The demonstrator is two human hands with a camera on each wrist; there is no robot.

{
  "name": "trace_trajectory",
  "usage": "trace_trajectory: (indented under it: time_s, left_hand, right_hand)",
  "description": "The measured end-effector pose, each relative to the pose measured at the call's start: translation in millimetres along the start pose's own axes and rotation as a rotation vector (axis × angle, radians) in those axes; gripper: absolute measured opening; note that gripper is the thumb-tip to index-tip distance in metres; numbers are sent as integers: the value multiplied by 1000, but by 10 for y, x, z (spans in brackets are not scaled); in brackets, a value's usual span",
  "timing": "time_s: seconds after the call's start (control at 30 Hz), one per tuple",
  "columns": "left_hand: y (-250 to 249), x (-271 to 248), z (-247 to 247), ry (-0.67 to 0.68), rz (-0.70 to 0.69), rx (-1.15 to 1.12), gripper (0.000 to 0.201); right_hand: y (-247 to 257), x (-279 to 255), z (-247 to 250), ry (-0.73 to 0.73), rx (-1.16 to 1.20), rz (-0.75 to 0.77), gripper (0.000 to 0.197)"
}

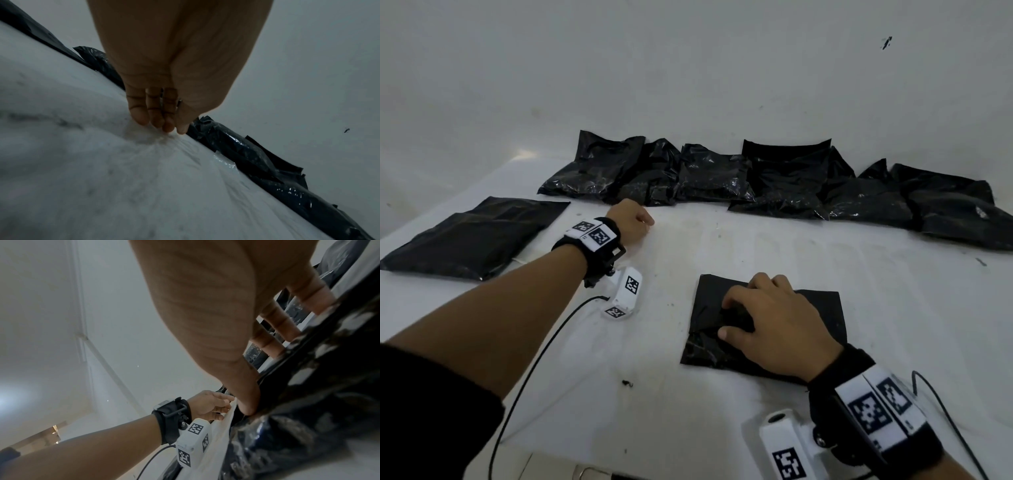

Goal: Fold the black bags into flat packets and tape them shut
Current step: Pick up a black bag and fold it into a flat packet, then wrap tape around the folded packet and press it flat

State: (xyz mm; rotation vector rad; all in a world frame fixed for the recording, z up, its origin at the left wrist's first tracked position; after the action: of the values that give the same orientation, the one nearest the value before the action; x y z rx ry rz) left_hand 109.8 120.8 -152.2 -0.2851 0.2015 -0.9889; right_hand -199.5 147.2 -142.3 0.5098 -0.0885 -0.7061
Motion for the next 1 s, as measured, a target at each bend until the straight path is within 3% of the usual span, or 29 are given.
trace_trajectory:
  time_s: [0.2, 0.43, 0.73, 1.0]
  left_hand:
    - [40, 191, -142, 29, 42, 111, 46]
    - [13, 230, -137, -82, 81, 62, 8]
    - [19, 275, -90, -68, 114, 55, 20]
    - [-25, -79, 251, -94, -65, -221, 24]
  right_hand:
    - [-42, 40, 12, 15, 34, 3, 41]
    - [-54, 46, 14, 14, 47, 10, 41]
    - [-36, 36, 16, 14, 38, 6, 41]
    - [-24, 30, 25, 19, 48, 3, 43]
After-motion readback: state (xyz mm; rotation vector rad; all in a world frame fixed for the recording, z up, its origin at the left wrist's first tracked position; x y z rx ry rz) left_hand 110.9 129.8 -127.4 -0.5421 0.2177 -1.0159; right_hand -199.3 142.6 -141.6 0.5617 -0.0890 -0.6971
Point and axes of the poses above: each hand's wrist, its own x-axis towards the middle knuckle, its own z-axis out of the back of the hand, y = z × x, the point moved 2 cm from there along x, towards the middle knuckle, and after that the axes turned 14 degrees about x, right-handed, at the moved point
